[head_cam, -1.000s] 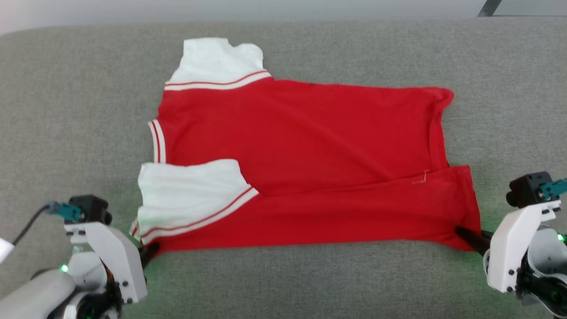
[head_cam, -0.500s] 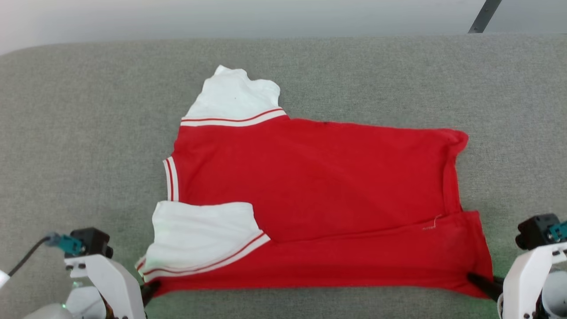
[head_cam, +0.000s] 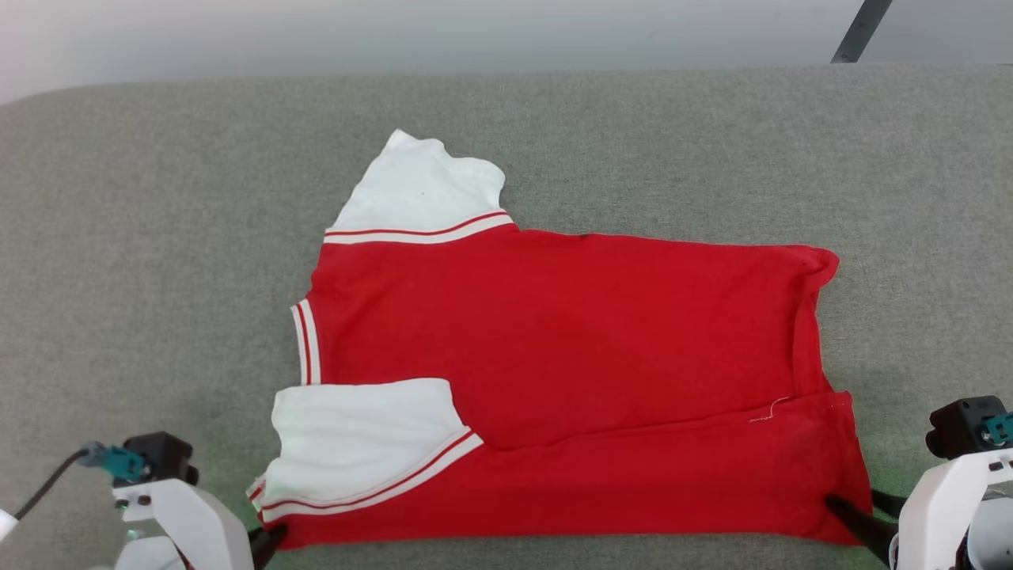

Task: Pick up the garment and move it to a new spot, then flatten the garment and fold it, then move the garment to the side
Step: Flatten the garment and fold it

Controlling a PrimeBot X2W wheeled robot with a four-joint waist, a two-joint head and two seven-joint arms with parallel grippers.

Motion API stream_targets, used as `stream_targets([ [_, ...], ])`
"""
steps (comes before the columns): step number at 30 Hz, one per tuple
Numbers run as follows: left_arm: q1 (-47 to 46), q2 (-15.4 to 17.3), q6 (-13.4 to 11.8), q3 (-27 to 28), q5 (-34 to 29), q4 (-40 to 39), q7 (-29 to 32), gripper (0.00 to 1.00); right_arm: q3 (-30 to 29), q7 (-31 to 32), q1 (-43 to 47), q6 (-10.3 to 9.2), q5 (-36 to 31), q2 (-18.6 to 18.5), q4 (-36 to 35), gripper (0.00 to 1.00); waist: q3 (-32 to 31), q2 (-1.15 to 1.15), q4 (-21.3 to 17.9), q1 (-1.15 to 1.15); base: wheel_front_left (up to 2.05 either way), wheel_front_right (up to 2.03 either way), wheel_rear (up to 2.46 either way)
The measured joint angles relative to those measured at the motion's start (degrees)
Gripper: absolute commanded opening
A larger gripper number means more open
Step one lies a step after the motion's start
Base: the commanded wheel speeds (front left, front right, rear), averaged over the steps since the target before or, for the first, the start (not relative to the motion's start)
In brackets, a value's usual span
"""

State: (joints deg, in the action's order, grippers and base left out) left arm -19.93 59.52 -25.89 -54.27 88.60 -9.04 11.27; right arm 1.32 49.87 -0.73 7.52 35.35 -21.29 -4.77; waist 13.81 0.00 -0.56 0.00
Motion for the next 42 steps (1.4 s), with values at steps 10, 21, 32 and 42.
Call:
stream_targets([
  [10, -1.6, 4.2, -1.6, 2.5, 0.1, -3.9, 0.3, 0.73, 0.3, -3.6, -0.5, 0.00, -0.3, 0.1, -2.1, 1.00, -0.4, 0.00, -0.5, 0.00, 0.00, 0.00, 0.00],
  [21, -9.0, 9.7, -2.0, 5.4, -3.4, -8.7, 4.3, 1.00, -0.3, -13.9, -1.3, 0.00, -2.2, 2.5, -7.7, 1.00, 0.3, 0.00, -2.7, 0.00, 0.00, 0.00, 0.00],
  [32, -24.8, 7.9, 4.3, 8.8, -12.9, -1.0, 7.4, 1.00, 3.8, -35.7, -6.9, -0.01, -11.3, 2.5, -12.7, 1.00, 2.5, 0.00, -7.4, 0.00, 0.00, 0.00, 0.00],
  [42, -37.8, 1.1, 13.4, 9.2, -17.7, 13.9, 10.7, 1.00, 6.2, -49.2, -9.6, 0.00, -14.4, 4.4, -12.1, 1.00, 7.4, 0.00, -11.7, 0.00, 0.00, 0.00, 0.00],
])
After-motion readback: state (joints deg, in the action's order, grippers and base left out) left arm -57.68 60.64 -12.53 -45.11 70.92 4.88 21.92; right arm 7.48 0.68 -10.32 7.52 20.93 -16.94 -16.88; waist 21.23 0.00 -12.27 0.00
